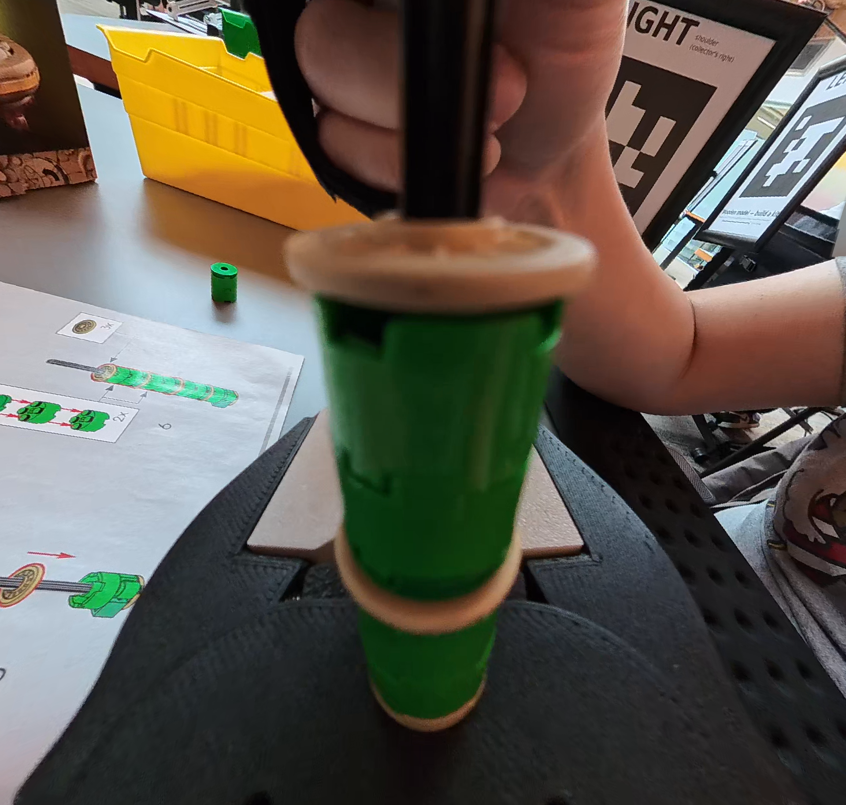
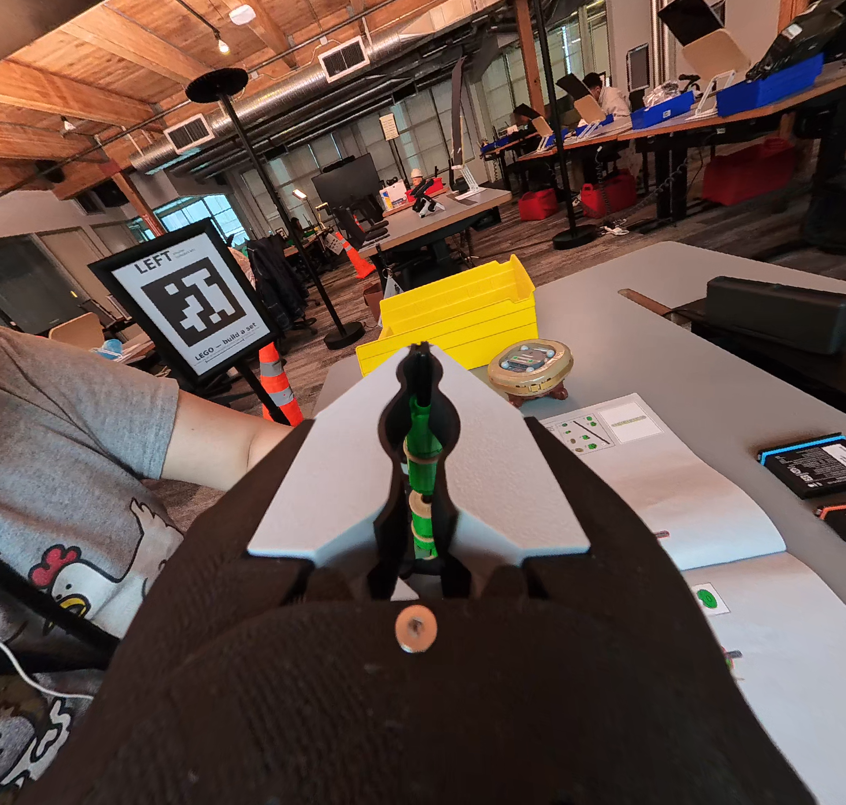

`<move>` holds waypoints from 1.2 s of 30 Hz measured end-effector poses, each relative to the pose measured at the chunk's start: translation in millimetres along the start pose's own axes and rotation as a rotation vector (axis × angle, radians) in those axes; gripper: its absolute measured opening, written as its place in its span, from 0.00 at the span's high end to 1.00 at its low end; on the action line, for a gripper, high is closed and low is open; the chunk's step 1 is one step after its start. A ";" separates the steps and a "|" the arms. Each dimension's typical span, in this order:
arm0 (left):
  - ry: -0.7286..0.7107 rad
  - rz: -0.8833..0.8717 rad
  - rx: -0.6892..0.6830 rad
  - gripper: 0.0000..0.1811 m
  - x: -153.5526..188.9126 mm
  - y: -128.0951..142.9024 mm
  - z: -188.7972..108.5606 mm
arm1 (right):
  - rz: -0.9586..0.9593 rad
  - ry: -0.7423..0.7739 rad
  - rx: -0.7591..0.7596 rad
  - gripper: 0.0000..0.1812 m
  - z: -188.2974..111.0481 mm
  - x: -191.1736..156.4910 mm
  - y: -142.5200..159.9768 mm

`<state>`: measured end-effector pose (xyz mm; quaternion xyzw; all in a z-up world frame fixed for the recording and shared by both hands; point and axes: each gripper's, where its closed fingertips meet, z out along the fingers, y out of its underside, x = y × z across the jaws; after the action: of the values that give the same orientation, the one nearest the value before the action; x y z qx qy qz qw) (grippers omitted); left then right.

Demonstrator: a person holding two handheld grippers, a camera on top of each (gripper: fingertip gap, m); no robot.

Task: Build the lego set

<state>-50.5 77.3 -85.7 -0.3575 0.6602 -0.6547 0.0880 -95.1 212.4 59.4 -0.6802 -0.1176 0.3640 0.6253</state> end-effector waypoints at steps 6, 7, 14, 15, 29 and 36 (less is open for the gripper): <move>-0.014 -0.024 0.075 1.00 -7.0 -9.8 -10.2 | -0.016 0.052 -0.003 1.00 -5.5 8.8 0.2; -0.015 -0.023 0.079 1.00 -8.2 -10.7 -11.8 | -0.028 0.051 -0.008 1.00 -6.7 7.8 0.3; 0.000 0.009 0.078 1.00 -5.0 -15.0 -13.4 | -0.082 0.050 -0.010 1.00 -5.6 -0.3 -4.0; -0.004 0.020 0.067 1.00 -4.5 -13.8 -12.5 | -0.093 0.059 -0.013 1.00 -5.4 -0.5 -4.2; -0.011 0.041 0.044 1.00 -4.6 -8.2 -8.8 | -0.179 0.048 -0.004 1.00 10.2 -11.8 -0.9; -0.007 0.058 0.050 1.00 -2.2 -10.9 -9.1 | -0.264 0.072 -0.049 1.00 19.5 -16.8 5.7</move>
<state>-50.3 87.1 -75.2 -0.3384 0.6534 -0.6668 0.1180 -121.2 215.9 60.8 -0.6864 -0.1923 0.2512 0.6549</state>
